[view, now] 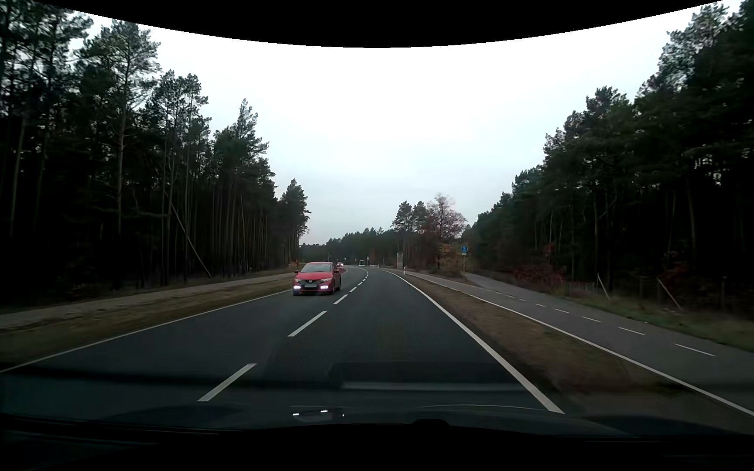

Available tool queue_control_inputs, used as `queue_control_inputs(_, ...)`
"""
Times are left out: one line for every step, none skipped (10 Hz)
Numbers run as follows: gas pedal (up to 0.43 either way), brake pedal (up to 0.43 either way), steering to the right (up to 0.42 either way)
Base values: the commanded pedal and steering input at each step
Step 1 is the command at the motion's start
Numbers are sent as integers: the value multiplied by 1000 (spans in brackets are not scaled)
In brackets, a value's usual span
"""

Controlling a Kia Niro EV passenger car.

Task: Follow the waypoints while adhering to traffic rules and regulations

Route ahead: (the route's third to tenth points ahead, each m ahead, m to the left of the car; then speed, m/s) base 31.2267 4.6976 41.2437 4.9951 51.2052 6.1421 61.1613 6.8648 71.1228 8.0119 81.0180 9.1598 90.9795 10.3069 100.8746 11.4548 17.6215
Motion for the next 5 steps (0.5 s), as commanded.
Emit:
queue_control_inputs(150, 0, -6)
queue_control_inputs(150, 0, -6)
queue_control_inputs(150, 0, -6)
queue_control_inputs(150, 0, -6)
queue_control_inputs(150, 0, -6)
